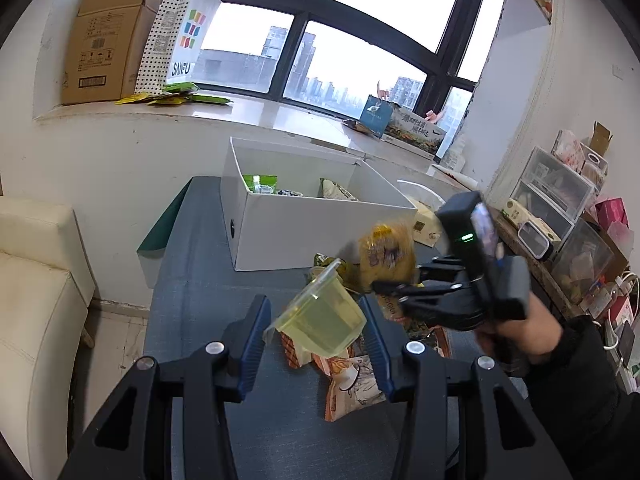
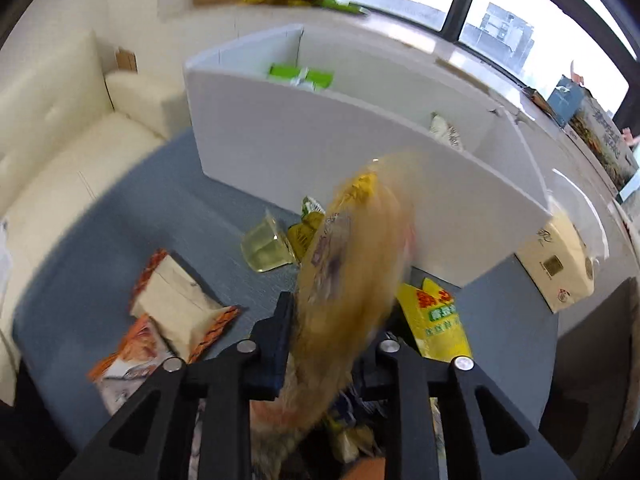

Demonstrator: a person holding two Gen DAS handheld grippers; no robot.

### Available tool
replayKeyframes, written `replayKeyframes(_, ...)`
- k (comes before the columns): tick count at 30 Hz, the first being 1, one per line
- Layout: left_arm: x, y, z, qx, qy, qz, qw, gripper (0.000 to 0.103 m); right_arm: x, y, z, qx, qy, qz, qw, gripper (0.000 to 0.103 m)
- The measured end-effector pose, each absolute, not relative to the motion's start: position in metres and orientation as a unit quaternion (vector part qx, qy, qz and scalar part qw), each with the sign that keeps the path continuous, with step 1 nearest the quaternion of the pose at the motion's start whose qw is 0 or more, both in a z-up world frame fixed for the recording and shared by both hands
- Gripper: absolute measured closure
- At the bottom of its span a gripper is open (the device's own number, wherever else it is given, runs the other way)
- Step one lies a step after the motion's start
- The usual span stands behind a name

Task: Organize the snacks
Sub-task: 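Carry the jelly cup into the box with the left tool while the right carries the cookie pack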

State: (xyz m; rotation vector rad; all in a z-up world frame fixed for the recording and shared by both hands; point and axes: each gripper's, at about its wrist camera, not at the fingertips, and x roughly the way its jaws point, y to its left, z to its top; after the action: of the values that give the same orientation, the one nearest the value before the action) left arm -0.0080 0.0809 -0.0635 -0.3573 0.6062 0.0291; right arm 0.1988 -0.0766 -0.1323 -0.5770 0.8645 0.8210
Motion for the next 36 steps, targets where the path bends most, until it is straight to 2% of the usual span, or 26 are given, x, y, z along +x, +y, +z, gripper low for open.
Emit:
replayKeyframes(5, -0.002, 0.074, -0.063, -0.168, 0.3, 0.005, 0.939, 0.053, 0.198, -0.128, -0.104, -0.133, 0.385, 0.422, 0.81, 0.085)
replayKeyframes(9, 0.004, 0.069, -0.066, -0.165, 0.304, 0.001, 0.938, 0.053, 0.192, -0.155, -0.091, -0.08, 0.358, 0.436, 0.821, 0.086)
replayKeyframes(17, 0.028, 0.065, -0.061, -0.146, 0.306, -0.011, 0.941, 0.053, 0.189, -0.15, -0.064, -0.06, 0.326, 0.431, 0.839, 0.087)
replayKeyframes(24, 0.096, 0.086, -0.031, -0.116, 0.289, -0.01, 0.95, 0.053, 0.221, -0.137, -0.025, -0.036, 0.291, 0.409, 0.864, 0.087)
replayKeyframes(30, 0.176, 0.105, -0.013, -0.099, 0.293, -0.003, 0.951, 0.053, 0.28, -0.106, -0.016, -0.023, 0.314, 0.381, 0.869, 0.087)
replayKeyframes(34, 0.222, 0.113, -0.017, -0.088, 0.309, 0.017, 0.947, 0.053, 0.322, -0.079, -0.024, -0.059, 0.34, 0.356, 0.868, 0.087)
replayKeyframes(36, 0.239, 0.114, -0.021, -0.074, 0.317, 0.032, 0.945, 0.049, 0.337, -0.071, -0.028, -0.064, 0.35, 0.349, 0.867, 0.084)
